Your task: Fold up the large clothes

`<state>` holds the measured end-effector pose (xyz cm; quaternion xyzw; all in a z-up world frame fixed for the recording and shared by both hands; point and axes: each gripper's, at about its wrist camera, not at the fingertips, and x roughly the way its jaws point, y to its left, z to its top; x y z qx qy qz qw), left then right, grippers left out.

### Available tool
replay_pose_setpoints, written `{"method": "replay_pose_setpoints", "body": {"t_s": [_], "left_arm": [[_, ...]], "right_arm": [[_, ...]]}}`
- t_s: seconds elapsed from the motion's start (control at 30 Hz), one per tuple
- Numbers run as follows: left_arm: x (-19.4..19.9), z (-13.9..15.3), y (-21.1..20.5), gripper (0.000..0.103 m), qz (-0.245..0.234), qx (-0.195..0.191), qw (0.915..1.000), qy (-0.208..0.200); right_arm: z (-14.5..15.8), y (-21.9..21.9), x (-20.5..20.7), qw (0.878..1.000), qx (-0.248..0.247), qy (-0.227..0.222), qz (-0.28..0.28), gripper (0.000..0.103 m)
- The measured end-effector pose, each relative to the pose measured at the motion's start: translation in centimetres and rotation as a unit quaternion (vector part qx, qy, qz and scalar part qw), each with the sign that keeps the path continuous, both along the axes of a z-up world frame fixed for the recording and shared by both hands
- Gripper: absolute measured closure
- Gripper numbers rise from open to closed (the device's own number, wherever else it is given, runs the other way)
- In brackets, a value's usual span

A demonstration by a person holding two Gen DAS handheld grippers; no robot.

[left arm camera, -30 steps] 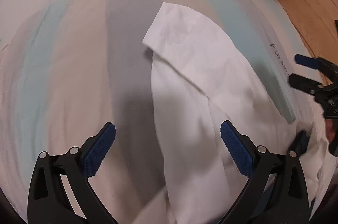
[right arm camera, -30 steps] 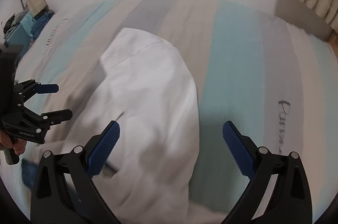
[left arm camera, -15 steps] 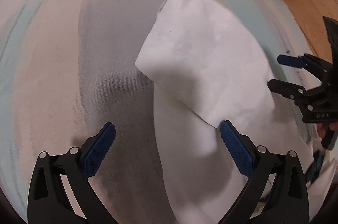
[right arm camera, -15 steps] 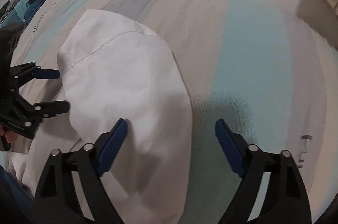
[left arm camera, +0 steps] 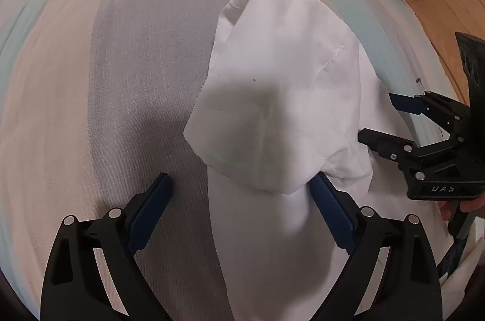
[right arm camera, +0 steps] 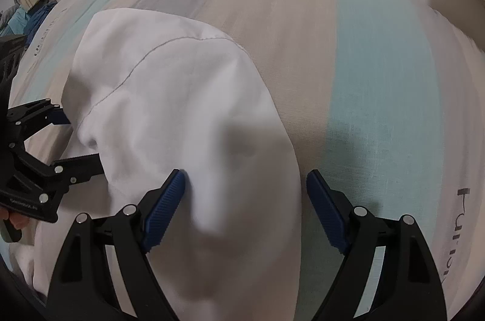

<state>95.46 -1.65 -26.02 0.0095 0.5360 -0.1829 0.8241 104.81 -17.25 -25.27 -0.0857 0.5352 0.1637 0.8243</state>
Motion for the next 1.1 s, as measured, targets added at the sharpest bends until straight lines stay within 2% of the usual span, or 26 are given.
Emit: {"method": "replay_pose_setpoints", "body": {"t_s": [0.3, 0.4, 0.57, 0.63, 0.67, 0.73, 0.8, 0.93, 1.1], "left_arm": [[1.6, -0.1, -0.6, 0.015, -0.007, 0.014, 0.9998, -0.015], [1.6, -0.2, -0.8, 0.019, -0.011, 0.020, 0.9995, -0.023], [1.2, 0.0, -0.9, 0.040, -0.018, 0.017, 0.9989, -0.039], [0.9, 0.3, -0.8, 0.055, -0.023, 0.025, 0.9983, -0.047], [0.8, 0.5, -1.3, 0.060, -0.026, 0.023, 0.9982, -0.050], [0.6, 0.9, -2.0, 0.077, -0.030, 0.023, 0.9978, -0.055], [0.4, 1.3, -2.6, 0.082, -0.033, 0.025, 0.9972, -0.062], [0.0, 2.5, -2.3, 0.085, -0.028, 0.024, 0.9971, -0.066], [-2.0, 5.2, -1.8, 0.088, -0.020, 0.024, 0.9951, -0.094]], "right_arm": [[-0.9, 0.7, 0.2, 0.999, -0.015, -0.013, -0.031, 0.019], [-1.2, 0.5, 0.6, 0.999, -0.006, -0.008, -0.035, 0.020], [-1.4, 0.4, 0.9, 0.999, 0.016, 0.014, -0.030, 0.040], [-0.9, 0.6, 1.4, 1.000, 0.009, 0.017, -0.020, 0.056], [-0.7, 0.7, 1.4, 1.000, 0.008, 0.019, -0.015, 0.061], [-0.4, 1.3, 1.3, 1.000, 0.006, 0.020, -0.007, 0.080], [0.0, 1.7, 1.0, 1.000, 0.004, 0.021, 0.000, 0.092], [1.4, 1.7, 0.0, 1.000, 0.003, 0.015, 0.004, 0.096], [4.2, 2.3, -1.8, 1.000, -0.007, -0.022, 0.013, 0.096]]}}
